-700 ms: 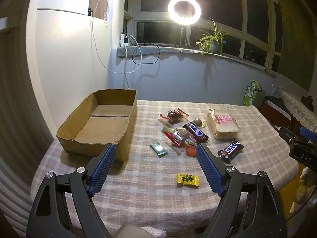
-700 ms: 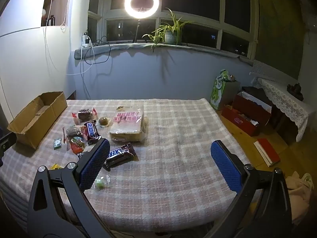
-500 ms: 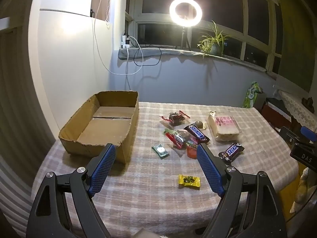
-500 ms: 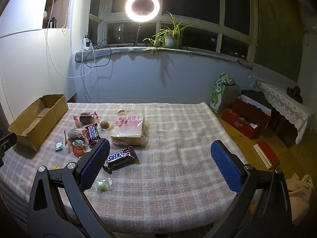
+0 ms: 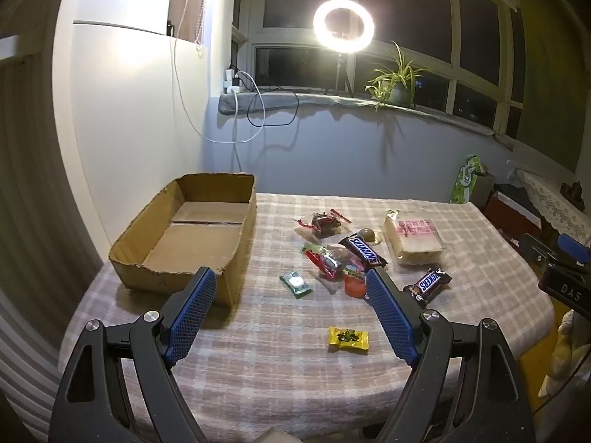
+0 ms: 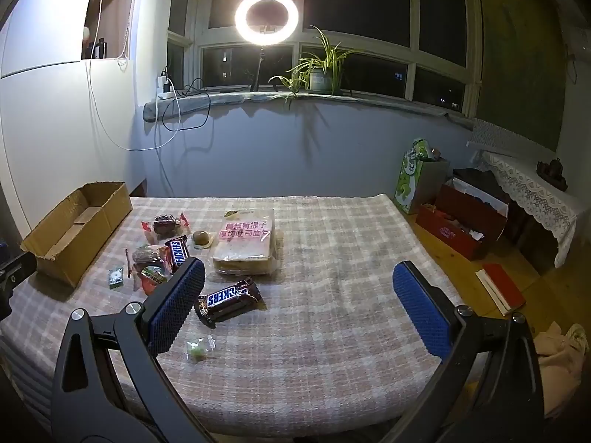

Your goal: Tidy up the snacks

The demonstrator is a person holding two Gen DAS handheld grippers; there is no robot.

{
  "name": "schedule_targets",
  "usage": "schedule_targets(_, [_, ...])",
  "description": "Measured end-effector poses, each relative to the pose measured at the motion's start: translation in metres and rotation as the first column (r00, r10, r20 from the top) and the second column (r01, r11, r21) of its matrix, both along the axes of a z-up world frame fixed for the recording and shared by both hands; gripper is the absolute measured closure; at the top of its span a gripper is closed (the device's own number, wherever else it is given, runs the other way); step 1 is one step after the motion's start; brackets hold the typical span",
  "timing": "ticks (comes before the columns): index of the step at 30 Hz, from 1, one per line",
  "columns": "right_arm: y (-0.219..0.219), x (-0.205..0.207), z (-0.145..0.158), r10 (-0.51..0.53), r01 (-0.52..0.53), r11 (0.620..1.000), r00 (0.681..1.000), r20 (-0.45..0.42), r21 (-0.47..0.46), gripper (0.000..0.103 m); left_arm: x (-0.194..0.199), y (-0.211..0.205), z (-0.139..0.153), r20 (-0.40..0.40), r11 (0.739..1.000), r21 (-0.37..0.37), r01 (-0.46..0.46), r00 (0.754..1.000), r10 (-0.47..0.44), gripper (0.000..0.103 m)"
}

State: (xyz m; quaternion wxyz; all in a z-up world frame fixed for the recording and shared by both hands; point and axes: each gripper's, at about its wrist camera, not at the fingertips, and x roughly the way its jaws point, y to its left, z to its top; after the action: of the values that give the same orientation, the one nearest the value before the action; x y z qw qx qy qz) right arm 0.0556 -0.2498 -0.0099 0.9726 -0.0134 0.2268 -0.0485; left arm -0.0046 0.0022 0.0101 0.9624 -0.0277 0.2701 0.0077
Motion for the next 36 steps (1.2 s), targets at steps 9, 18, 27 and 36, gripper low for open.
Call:
schedule_targets(9, [0.0, -0.002, 0.01, 0.002, -0.002, 1.0, 0.999, 0.034, 0.008, 0.0, -0.001, 0.001, 0.005, 0.04, 1.0, 0.005, -0.002, 0.999, 0.002, 0.019])
schedule_targets(18, [0.002, -0.005, 0.03, 0.006, -0.007, 1.0, 0.995, 0.103, 0.014, 0.0, -0.005, 0.001, 0.021, 0.109, 1.0, 0.005, -0.004, 0.994, 0.004, 0.019])
schedule_targets(27, [0.001, -0.005, 0.028, 0.002, -0.004, 1.0, 0.996, 0.094, 0.024, 0.0, -0.006, -0.001, 0.02, 0.106, 1.0, 0.006, 0.005, 0.994, -0.005, 0.019])
schedule_targets(36, [-0.002, -0.004, 0.024, 0.0, -0.001, 1.0, 0.997, 0.082, 0.024, 0.0, -0.007, -0.001, 0.019, 0.107, 1.0, 0.006, 0.006, 0.994, -0.006, 0.019])
